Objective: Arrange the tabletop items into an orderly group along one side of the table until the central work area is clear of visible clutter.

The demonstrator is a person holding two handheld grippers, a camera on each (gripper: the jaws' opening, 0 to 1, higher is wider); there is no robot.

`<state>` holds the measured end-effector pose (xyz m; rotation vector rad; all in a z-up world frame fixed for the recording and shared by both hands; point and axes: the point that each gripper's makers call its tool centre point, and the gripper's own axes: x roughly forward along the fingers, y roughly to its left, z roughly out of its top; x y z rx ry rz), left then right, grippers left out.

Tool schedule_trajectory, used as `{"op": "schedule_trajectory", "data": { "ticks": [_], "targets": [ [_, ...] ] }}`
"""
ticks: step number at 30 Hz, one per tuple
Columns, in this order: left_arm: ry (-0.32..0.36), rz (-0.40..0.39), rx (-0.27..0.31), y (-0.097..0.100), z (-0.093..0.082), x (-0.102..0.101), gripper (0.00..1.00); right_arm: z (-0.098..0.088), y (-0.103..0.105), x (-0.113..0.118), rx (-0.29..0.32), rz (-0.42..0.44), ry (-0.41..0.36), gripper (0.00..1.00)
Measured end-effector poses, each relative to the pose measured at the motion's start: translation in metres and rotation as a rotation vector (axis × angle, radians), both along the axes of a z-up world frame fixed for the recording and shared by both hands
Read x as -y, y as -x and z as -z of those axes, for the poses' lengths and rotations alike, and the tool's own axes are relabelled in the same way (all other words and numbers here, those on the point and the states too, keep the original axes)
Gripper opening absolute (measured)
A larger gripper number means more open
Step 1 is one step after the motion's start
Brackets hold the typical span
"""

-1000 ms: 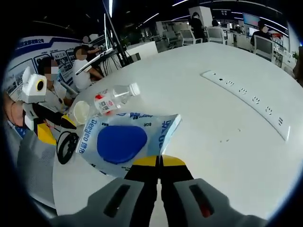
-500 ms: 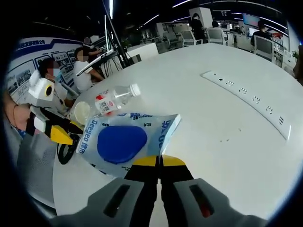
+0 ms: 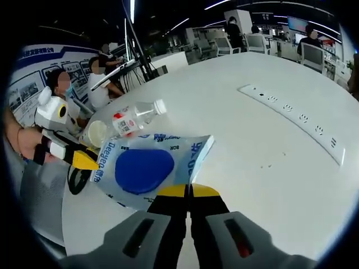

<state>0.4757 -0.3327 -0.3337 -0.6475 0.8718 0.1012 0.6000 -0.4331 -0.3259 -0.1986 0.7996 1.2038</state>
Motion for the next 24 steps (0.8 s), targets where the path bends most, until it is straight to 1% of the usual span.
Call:
{"op": "schedule_trajectory", "data": {
  "ticks": [3,6,8,11,14,18,21,24],
  "targets": [
    [-0.001,-0.003,-0.013,0.002,0.003,0.0,0.21,0.0,0.0,0.0,0.0,0.001,-0.001,0.0],
    [-0.015,-0.013,-0.027,0.004,0.006,-0.002,0.13,0.001,-0.001,0.0,0.0,0.006,-0.004,0.0],
    [-0.033,-0.027,-0.041,0.005,0.009,-0.005,0.05,0.001,-0.001,0.001,0.0,0.008,-0.004,0.0],
    [-0.032,-0.03,-0.037,0.005,0.006,-0.003,0.03,0.0,-0.001,0.001,-0.001,0.013,-0.005,0.0],
    [-0.043,-0.015,-0.03,0.004,0.004,-0.001,0.02,0.0,-0.002,0.001,-0.007,0.024,-0.008,0.0],
    [-0.045,-0.009,-0.011,0.001,-0.001,0.0,0.0,-0.002,-0.003,0.004,-0.014,0.039,-0.01,0.0],
    [-0.046,0.004,-0.001,-0.002,-0.003,-0.001,0.0,-0.006,-0.004,0.007,-0.005,0.049,-0.012,0.0],
    [-0.044,0.015,0.01,-0.004,-0.007,-0.001,0.0,-0.013,-0.005,0.009,0.001,0.069,-0.025,0.0]
  ]
}}
